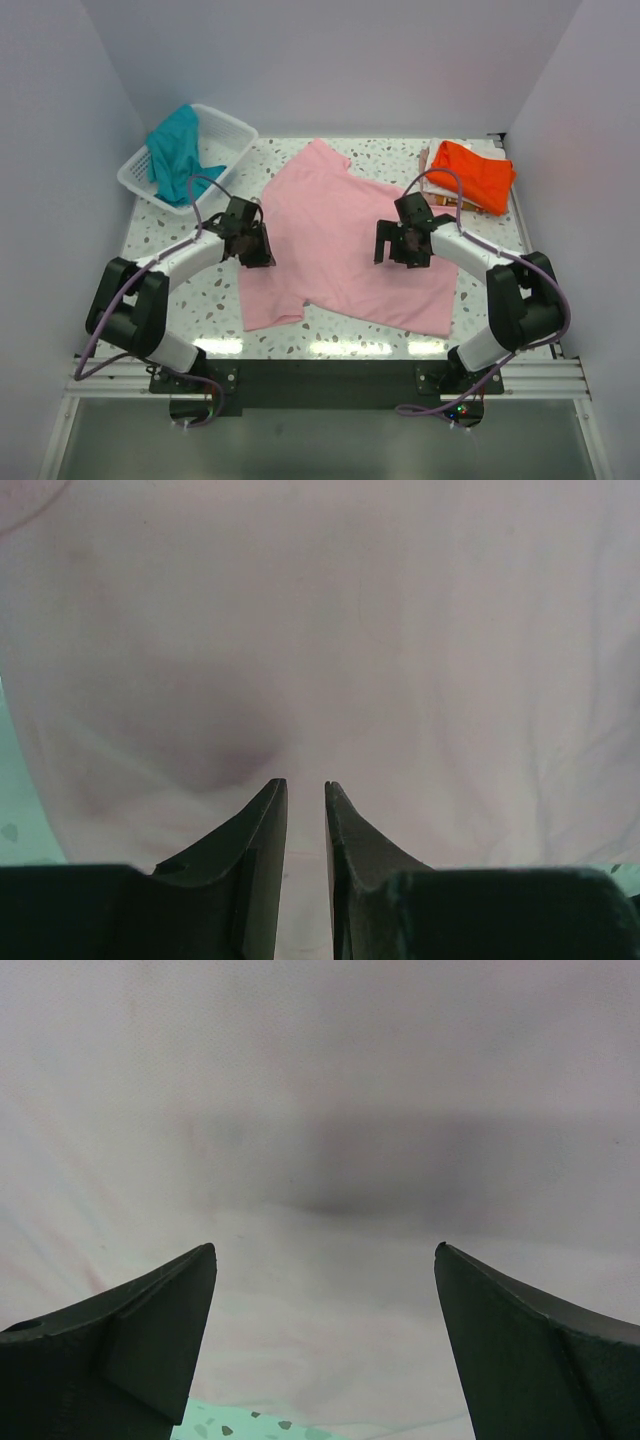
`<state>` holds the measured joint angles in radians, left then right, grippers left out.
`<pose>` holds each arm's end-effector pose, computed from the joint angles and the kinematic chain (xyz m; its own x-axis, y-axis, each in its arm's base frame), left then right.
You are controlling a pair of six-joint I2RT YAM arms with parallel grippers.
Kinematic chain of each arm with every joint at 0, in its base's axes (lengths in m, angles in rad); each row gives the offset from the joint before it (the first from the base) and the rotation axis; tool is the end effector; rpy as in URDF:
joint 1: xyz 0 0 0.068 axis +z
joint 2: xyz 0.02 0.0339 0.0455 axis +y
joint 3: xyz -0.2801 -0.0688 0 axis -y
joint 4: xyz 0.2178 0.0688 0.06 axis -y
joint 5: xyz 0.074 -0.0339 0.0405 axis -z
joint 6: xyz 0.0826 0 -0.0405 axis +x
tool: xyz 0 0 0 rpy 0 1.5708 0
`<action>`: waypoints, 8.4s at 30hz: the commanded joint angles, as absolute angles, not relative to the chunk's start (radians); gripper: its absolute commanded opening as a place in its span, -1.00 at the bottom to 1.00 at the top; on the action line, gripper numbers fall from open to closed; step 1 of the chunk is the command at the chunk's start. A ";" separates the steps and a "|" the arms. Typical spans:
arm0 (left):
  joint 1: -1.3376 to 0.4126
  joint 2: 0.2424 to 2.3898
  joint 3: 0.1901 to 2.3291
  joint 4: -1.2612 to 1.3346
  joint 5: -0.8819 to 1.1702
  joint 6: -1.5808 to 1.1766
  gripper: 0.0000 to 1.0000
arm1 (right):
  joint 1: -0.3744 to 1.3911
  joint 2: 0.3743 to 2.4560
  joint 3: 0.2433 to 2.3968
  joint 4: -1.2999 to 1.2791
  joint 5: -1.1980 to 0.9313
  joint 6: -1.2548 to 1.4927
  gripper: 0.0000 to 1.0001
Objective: Fold and stack the t-shirts
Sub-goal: Move the tshirt to the center of the board, then fold the tshirt
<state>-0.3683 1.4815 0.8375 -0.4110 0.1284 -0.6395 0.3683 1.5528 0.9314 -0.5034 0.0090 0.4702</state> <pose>0.2594 -0.1114 0.1741 -0.8995 -0.2873 -0.3293 -0.1506 0.9111 -0.3837 0.2750 0.1053 0.1743 -0.9118 0.1337 -0.3882 0.0636 0.9801 0.1882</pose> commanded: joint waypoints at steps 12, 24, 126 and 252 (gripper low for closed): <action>-0.347 1.752 0.963 -0.350 0.094 -0.488 -0.57 | 0.368 1.673 0.988 -0.502 0.041 0.483 0.88; -0.310 1.996 1.248 -0.431 0.138 -0.399 -0.55 | 0.290 1.782 1.103 -0.517 0.029 0.508 0.89; -0.152 1.594 0.910 -0.405 0.126 -0.425 -1.00 | 0.120 1.193 0.649 -0.908 0.002 0.656 0.58; -0.190 2.086 1.910 -0.634 0.304 -0.301 -1.00 | 0.124 1.571 1.109 -0.999 0.104 0.653 -1.00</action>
